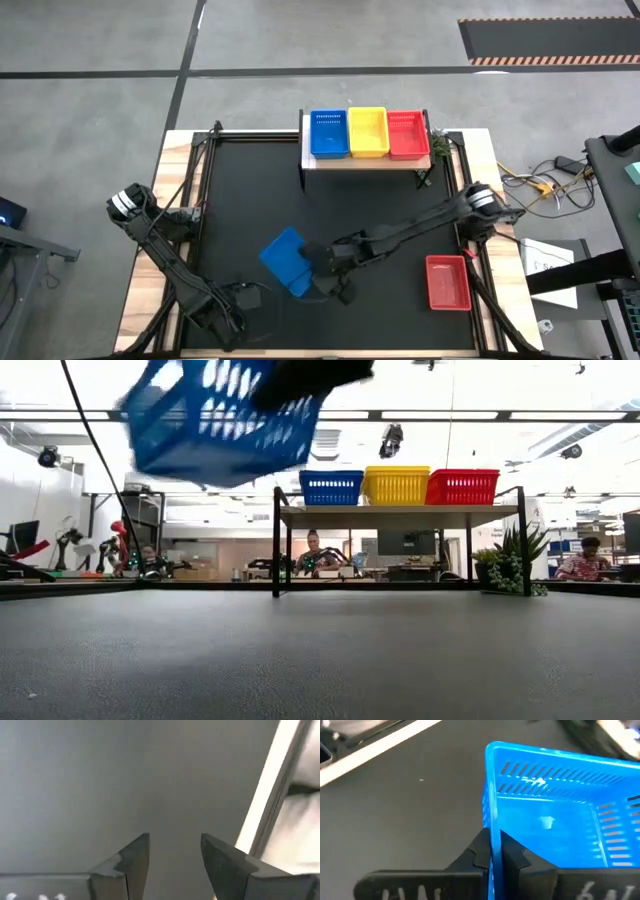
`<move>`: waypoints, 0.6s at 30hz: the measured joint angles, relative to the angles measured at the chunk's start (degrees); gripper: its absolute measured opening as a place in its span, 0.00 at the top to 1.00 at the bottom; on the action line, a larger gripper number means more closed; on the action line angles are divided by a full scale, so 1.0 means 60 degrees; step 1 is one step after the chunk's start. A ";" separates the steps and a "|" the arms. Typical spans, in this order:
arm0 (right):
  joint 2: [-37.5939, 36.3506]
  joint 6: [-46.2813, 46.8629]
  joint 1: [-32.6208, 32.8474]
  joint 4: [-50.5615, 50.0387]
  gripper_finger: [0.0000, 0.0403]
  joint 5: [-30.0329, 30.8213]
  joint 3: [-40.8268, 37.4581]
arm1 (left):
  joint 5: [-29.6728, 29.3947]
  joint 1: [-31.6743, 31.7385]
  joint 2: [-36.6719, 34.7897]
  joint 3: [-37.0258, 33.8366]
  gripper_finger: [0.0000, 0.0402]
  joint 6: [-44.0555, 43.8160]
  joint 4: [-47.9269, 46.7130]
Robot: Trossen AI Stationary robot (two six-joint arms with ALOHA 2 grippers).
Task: Stack baskets on shelf by color
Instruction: Stack the blue bin on top of the blue bin on the shelf
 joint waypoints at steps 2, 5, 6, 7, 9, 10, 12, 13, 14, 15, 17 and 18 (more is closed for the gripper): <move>-0.0616 0.0574 0.0000 -0.0606 0.98 0.0590 0.0000 | -0.1176 0.0010 -0.0007 0.0000 0.60 0.1016 0.0526; -0.1430 0.1357 -0.0036 -0.1269 0.98 0.1975 0.0000 | -0.3163 0.0122 -0.0023 0.0007 0.60 0.2844 0.1299; -0.1686 0.1492 -0.0076 -0.1429 0.98 0.2469 0.0001 | -0.3851 0.0174 -0.0037 0.0007 0.60 0.3557 0.1600; -0.1946 0.1577 -0.0117 -0.1563 0.98 0.2927 0.0019 | -0.4417 0.0226 -0.0059 0.0007 0.60 0.4288 0.1943; -0.2369 0.1721 -0.0279 -0.1782 0.98 0.3580 0.0137 | -0.5310 0.0331 -0.0146 0.0011 0.60 0.5734 0.2480; -0.2566 0.1774 -0.0385 -0.1890 0.98 0.3804 0.0228 | -0.5572 0.0393 -0.0217 0.0011 0.60 0.6366 0.2724; -0.2865 0.1790 -0.0695 -0.1998 0.98 0.4045 0.0446 | -0.5999 0.0517 -0.0393 0.0015 0.60 0.7356 0.3033; -0.2972 0.1774 -0.0895 -0.2080 0.98 0.4056 0.0562 | -0.6126 0.0579 -0.0505 0.0015 0.60 0.7684 0.3101; -0.3037 0.1747 -0.1134 -0.2135 0.98 0.4054 0.0662 | -0.6285 0.0640 -0.0630 0.0015 0.60 0.7893 0.3109; -0.3058 0.1728 -0.1383 -0.2170 0.98 0.4060 0.0777 | -0.6382 0.0710 -0.0744 0.0015 0.60 0.8045 0.3119; -0.3054 0.1604 -0.1951 -0.2163 0.98 0.4051 0.0983 | -0.6616 0.0780 -0.0978 0.0011 0.60 0.8203 0.3064; -0.2982 0.1416 -0.2248 -0.2176 0.98 0.4047 0.1088 | -0.6771 0.0797 -0.1082 0.0011 0.60 0.8291 0.3024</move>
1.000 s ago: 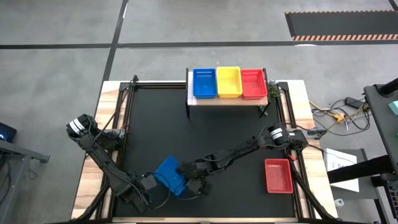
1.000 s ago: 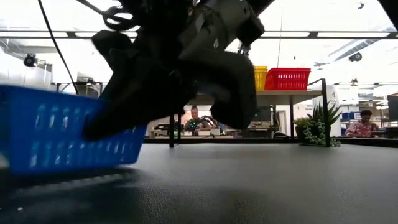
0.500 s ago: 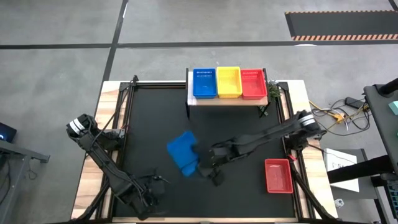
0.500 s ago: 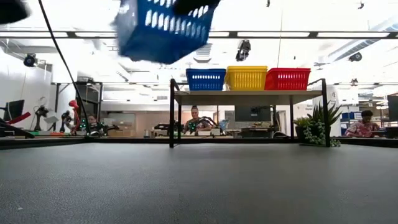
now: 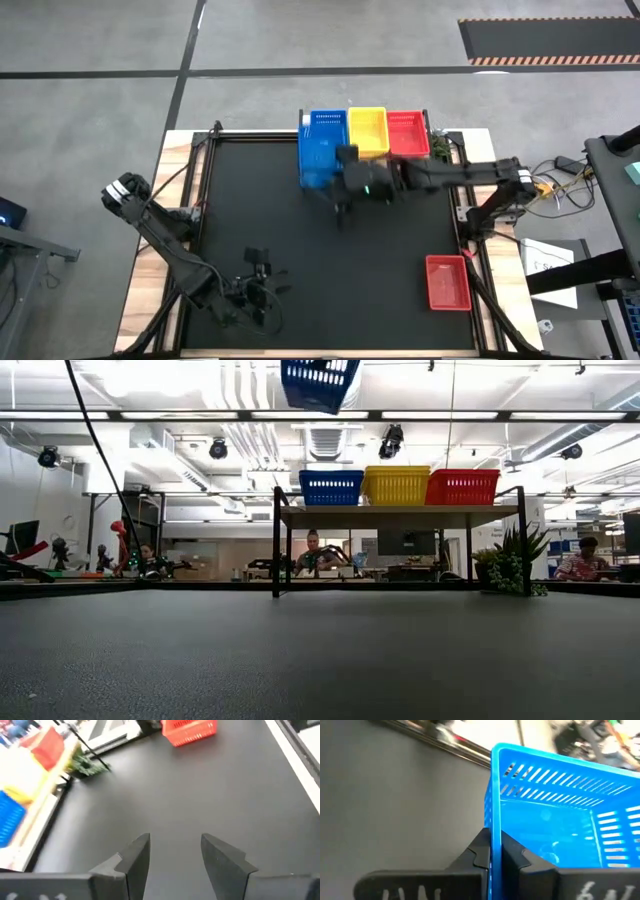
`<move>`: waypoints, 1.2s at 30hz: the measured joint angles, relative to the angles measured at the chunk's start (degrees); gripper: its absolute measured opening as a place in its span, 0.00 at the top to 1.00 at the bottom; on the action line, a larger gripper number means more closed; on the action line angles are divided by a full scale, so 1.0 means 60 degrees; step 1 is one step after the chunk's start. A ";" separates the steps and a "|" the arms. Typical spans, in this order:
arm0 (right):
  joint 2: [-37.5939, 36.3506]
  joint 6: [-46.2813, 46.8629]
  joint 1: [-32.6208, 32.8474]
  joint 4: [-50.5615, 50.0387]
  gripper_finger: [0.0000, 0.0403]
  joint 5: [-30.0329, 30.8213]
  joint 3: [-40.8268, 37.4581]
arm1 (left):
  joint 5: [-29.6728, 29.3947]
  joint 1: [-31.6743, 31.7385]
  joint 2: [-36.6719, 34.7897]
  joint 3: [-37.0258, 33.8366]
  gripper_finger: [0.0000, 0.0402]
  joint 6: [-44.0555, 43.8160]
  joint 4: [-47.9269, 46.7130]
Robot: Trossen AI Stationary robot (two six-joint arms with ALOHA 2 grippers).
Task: Stack baskets on shelf by color
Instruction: Stack the blue bin on top of the blue bin on the shelf
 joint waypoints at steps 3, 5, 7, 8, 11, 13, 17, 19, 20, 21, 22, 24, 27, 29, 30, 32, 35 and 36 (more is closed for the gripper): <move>0.0178 -0.0581 -0.1000 0.0115 0.98 -0.0095 0.0226 | -0.0474 0.0008 -0.0280 -0.0028 0.60 0.0123 -0.0026; 0.0304 -0.1005 -0.1747 0.0168 0.98 -0.0608 0.0285 | -0.0810 0.0000 -0.0389 -0.0093 0.60 0.0082 0.0021; 0.0447 -0.1017 -0.2481 0.0097 0.98 -0.1153 0.0302 | -0.1106 0.0004 -0.0419 -0.0214 0.60 -0.0023 0.0122; 0.0511 -0.0986 -0.2839 0.0067 0.98 -0.1446 0.0307 | -0.1270 0.0004 -0.0419 -0.0314 0.60 -0.0154 0.0218; 0.0688 -0.0904 -0.3807 -0.0065 0.98 -0.2450 0.0307 | -0.1490 0.0009 -0.0415 -0.0630 0.60 -0.0419 0.0306; 0.0783 -0.0709 -0.4294 -0.0171 0.98 -0.3313 0.0308 | -0.1490 0.0040 -0.0405 -0.0740 0.60 -0.0432 0.0296; 0.1005 -0.0386 -0.4731 -0.0247 0.98 -0.4256 0.0300 | -0.1494 0.0040 -0.0400 -0.0790 0.60 -0.0436 0.0501; 0.1073 -0.0497 -0.4754 -0.0275 0.98 -0.4281 0.0300 | -0.1501 0.0040 -0.0400 -0.0790 0.60 -0.0439 0.0514; 0.1101 -0.0619 -0.4757 -0.0295 0.98 -0.4284 0.0300 | -0.1501 0.0040 -0.0400 -0.0790 0.60 -0.0436 0.0504; 0.1138 -0.0736 -0.4757 -0.0320 0.98 -0.4288 0.0300 | -0.1501 0.0040 -0.0400 -0.0790 0.60 -0.0436 0.0503; 0.1173 -0.0847 -0.4753 -0.0365 0.98 -0.4291 0.0300 | -0.1501 0.0040 -0.0400 -0.0790 0.60 -0.0436 0.0491; 0.1233 -0.0954 -0.4753 -0.0478 0.98 -0.4295 0.0289 | -0.1503 0.0040 -0.0400 -0.0790 0.60 -0.0436 0.0489; 0.1276 -0.0970 -0.4753 -0.0512 0.98 -0.4295 0.0289 | -0.1501 0.0040 -0.0400 -0.0790 0.60 -0.0436 0.0485; 0.1276 -0.1021 -0.4753 -0.0524 0.98 -0.4295 0.0289 | -0.1501 0.0040 -0.0400 -0.0790 0.60 -0.0436 0.0485; 0.1276 -0.1044 -0.4743 -0.0521 0.98 -0.4295 0.0289 | -0.1501 0.0040 -0.0400 -0.0790 0.60 -0.0436 0.0481; 0.1276 -0.1053 -0.4731 -0.0521 0.98 -0.4295 0.0289 | -0.1502 0.0040 -0.0400 -0.0790 0.60 -0.0436 0.0485; 0.1276 -0.1069 -0.4731 -0.0648 0.98 -0.4295 0.0289 | -0.1501 0.0040 -0.0400 -0.0790 0.60 -0.0436 0.0485; 0.1276 -0.1078 -0.4731 -0.0707 0.98 -0.4299 0.0289 | -0.1501 0.0040 -0.0400 -0.0790 0.60 -0.0439 0.0485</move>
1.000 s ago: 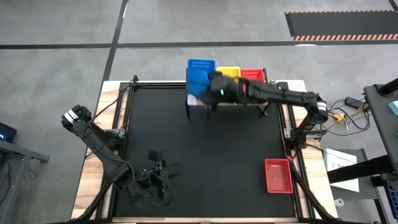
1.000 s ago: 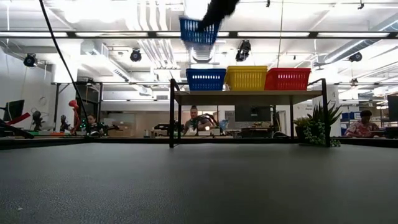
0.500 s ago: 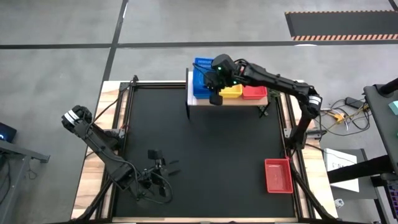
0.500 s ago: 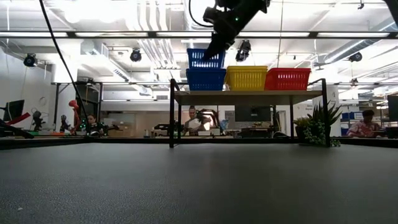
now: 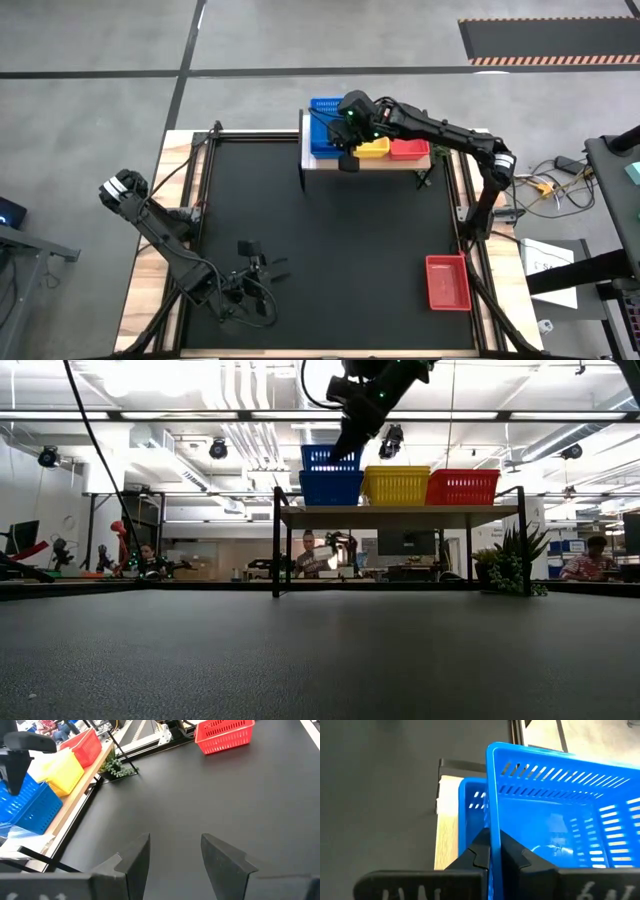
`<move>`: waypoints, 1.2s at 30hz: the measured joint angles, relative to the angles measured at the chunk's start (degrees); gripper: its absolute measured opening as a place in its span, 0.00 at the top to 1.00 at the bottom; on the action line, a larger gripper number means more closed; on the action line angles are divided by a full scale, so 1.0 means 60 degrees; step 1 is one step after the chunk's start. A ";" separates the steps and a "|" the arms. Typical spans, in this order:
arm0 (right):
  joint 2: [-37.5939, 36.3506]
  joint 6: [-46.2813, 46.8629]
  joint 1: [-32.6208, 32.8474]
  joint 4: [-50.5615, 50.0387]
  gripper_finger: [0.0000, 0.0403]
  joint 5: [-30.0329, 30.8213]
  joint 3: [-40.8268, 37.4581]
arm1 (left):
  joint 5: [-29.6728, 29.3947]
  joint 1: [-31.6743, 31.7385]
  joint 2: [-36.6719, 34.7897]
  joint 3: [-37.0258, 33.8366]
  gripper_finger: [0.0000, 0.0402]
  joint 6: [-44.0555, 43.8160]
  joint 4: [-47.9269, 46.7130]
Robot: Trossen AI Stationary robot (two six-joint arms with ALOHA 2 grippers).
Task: Stack baskets on shelf by color
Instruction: Stack the blue bin on top of the blue bin on the shelf, then stack the red bin on top of the red bin on the shelf
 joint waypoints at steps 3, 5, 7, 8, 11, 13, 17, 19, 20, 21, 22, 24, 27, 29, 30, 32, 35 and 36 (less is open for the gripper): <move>0.0000 -0.0052 0.0020 -0.0113 0.98 -0.0037 -0.0004 | 0.0000 0.0000 0.0000 0.0000 0.60 0.0000 0.0000; 0.0000 -0.0055 0.0044 -0.0112 0.98 -0.0044 -0.0004 | -0.0002 0.0000 0.0000 0.0000 0.60 0.0000 0.0000; 0.0000 -0.0058 0.0047 -0.0119 0.98 -0.0058 -0.0004 | 0.0000 0.0000 0.0000 0.0000 0.60 0.0000 0.0000; 0.0000 -0.0065 0.0047 -0.0137 0.97 -0.0064 -0.0004 | -0.0001 0.0000 0.0000 0.0000 0.60 -0.0004 0.0000; 0.0000 -0.0062 0.0062 -0.0153 0.94 -0.0066 -0.0004 | -0.0004 0.0000 0.0000 0.0000 0.60 -0.0004 0.0000; 0.0000 0.0035 0.0062 -0.0153 0.89 -0.0066 -0.0004 | -0.0004 0.0000 0.0000 0.0000 0.60 -0.0004 0.0007; -0.0007 0.0036 0.0080 -0.0172 0.77 -0.0066 -0.0004 | -0.0004 0.0003 0.0000 0.0000 0.60 0.0000 0.0048; -0.0018 0.0072 0.0114 -0.0243 0.71 -0.0061 0.0035 | -0.0011 0.0011 0.0000 0.0000 0.60 0.0004 0.0066; -0.0018 0.0117 0.0129 -0.0252 0.68 -0.0050 0.0093 | -0.0022 0.0015 0.0000 0.0000 0.60 0.0007 0.0066; -0.0018 0.0177 0.0156 -0.0251 0.66 -0.0045 0.0180 | -0.0039 0.0018 0.0000 0.0000 0.60 0.0017 0.0069; -0.0019 0.0301 0.0172 -0.0263 0.64 -0.0040 0.0286 | -0.0044 0.0018 0.0000 0.0000 0.60 0.0035 0.0069; -0.0036 0.0559 0.0197 -0.0316 0.60 -0.0036 0.0512 | -0.0044 0.0018 0.0000 0.0000 0.60 0.0051 0.0069; -0.0040 0.0876 0.0281 -0.0691 0.57 -0.0034 0.0941 | -0.0044 0.0018 0.0000 0.0000 0.60 0.0078 0.0069; -0.0040 0.1145 0.0361 -0.1026 0.56 -0.0033 0.1293 | -0.0044 0.0018 0.0000 0.0000 0.60 0.0105 0.0066; -0.0040 0.1302 0.0409 -0.1175 0.56 -0.0033 0.1486 | -0.0044 0.0018 0.0000 0.0000 0.60 0.0177 0.0069; -0.0040 0.1640 0.0513 -0.1524 0.55 -0.0033 0.1888 | -0.0044 0.0018 0.0000 0.0000 0.60 0.0333 0.0073; -0.0047 0.1975 0.0730 -0.1976 0.56 -0.0034 0.2371 | -0.0045 0.0037 0.0000 0.0000 0.60 0.0633 0.0114; -0.0047 0.2082 0.0828 -0.2156 0.56 -0.0036 0.2523 | -0.0044 0.0049 0.0000 0.0000 0.60 0.0766 0.0157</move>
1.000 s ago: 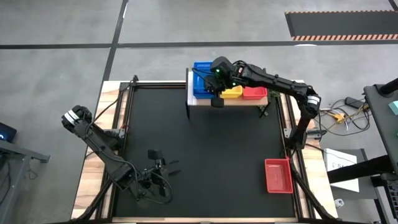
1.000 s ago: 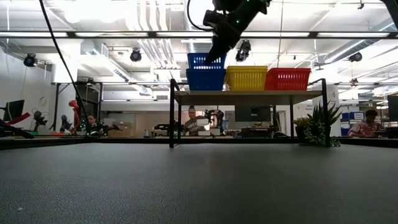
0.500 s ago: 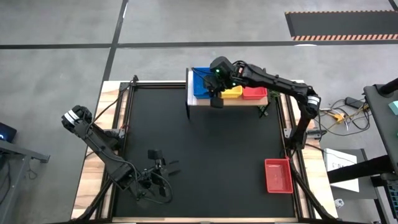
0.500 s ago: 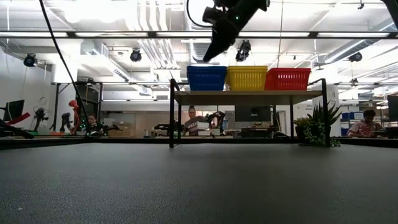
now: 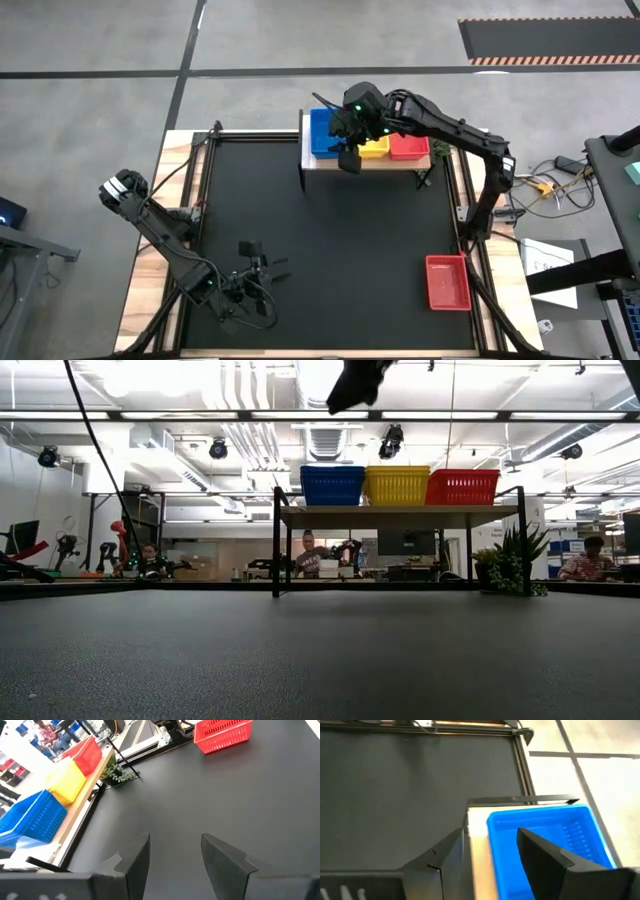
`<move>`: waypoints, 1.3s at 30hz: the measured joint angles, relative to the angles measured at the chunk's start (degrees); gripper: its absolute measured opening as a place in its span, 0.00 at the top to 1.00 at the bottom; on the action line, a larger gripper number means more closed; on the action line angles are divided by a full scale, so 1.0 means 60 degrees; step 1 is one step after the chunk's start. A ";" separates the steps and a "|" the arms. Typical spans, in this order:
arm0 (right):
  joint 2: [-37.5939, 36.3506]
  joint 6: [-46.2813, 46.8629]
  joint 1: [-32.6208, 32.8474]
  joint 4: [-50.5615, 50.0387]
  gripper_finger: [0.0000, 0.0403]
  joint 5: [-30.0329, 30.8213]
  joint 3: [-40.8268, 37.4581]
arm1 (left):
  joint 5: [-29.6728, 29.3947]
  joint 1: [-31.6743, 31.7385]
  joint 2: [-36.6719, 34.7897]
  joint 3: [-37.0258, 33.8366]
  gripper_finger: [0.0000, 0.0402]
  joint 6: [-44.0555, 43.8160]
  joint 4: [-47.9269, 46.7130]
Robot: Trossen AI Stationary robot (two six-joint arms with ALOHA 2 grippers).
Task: Stack baskets on shelf by color
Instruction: Stack the red bin on top of the red bin on the shelf
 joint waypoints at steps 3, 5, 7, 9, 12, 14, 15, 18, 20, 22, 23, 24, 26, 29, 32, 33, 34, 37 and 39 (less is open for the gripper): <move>0.0000 0.0315 0.0397 -0.0687 0.58 -0.0457 0.0375 | -0.0003 0.0028 0.0000 0.0000 0.60 0.0364 0.0140; -0.0007 0.0747 0.0707 -0.1095 0.60 -0.1083 0.0493 | 0.0001 0.0058 0.0000 0.0002 0.60 0.0573 0.0139; -0.0007 0.1537 0.1077 -0.1436 0.62 -0.1677 0.0509 | -0.0001 0.0092 0.0000 0.0014 0.60 0.0790 0.0140; -0.0007 0.2553 0.1491 -0.1611 0.64 -0.2127 0.0376 | 0.0001 0.0118 -0.0007 0.0059 0.60 0.1042 0.0148; -0.0007 0.3952 0.2292 -0.2103 0.66 -0.2255 0.0058 | 0.0001 0.0173 -0.0022 0.0123 0.60 0.1482 0.0206; -0.0007 0.4348 0.2912 -0.2489 0.67 -0.2412 -0.0306 | 0.0002 0.0197 -0.0031 0.0190 0.60 0.1773 0.0317; -0.0007 0.4503 0.3232 -0.2848 0.66 -0.2586 -0.0491 | 0.0001 0.0200 -0.0043 0.0226 0.60 0.1863 0.0351; -0.0011 0.4837 0.4246 -0.4021 0.63 -0.2660 -0.1206 | 0.0001 0.0214 -0.0073 0.0301 0.60 0.2038 0.0364; -0.0101 0.4922 0.5005 -0.4479 0.60 -0.2415 -0.1910 | 0.0001 0.0214 -0.0073 0.0322 0.60 0.2092 0.0334; -0.0189 0.5325 0.5815 -0.4525 0.57 -0.2000 -0.2679 | 0.0001 0.0214 -0.0073 0.0351 0.60 0.2192 0.0340; -0.0230 0.5541 0.6208 -0.4491 0.56 -0.1847 -0.3050 | 0.0001 0.0214 -0.0073 0.0361 0.60 0.2251 0.0342; -0.0247 0.5804 0.6583 -0.4477 0.55 -0.1779 -0.3415 | 0.0001 0.0214 -0.0076 0.0364 0.60 0.2261 0.0345; -0.0262 0.6212 0.7324 -0.4416 0.53 -0.1746 -0.4067 | 0.0001 0.0214 -0.0076 0.0361 0.60 0.2266 0.0338; -0.0278 0.6969 0.8322 -0.3938 0.53 -0.1594 -0.4903 | 0.0001 0.0214 -0.0080 0.0367 0.60 0.2285 0.0335; -0.0352 0.7718 0.9193 -0.3325 0.53 -0.1413 -0.5599 | 0.0001 0.0214 -0.0086 0.0390 0.60 0.2276 0.0347; -0.0379 0.8010 0.9447 -0.3153 0.53 -0.1410 -0.5777 | 0.0001 0.0214 -0.0091 0.0390 0.60 0.2278 0.0351; -0.0421 0.8292 0.9684 -0.3009 0.53 -0.1410 -0.5952 | 0.0001 0.0214 -0.0091 0.0386 0.60 0.2276 0.0353; -0.0544 0.9216 1.0340 -0.2853 0.53 -0.1400 -0.6413 | 0.0004 0.0214 -0.0091 0.0382 0.60 0.2272 0.0353; -0.0638 0.9754 1.0771 -0.2652 0.53 -0.1369 -0.6748 | 0.0004 0.0214 -0.0091 0.0390 0.60 0.2272 0.0362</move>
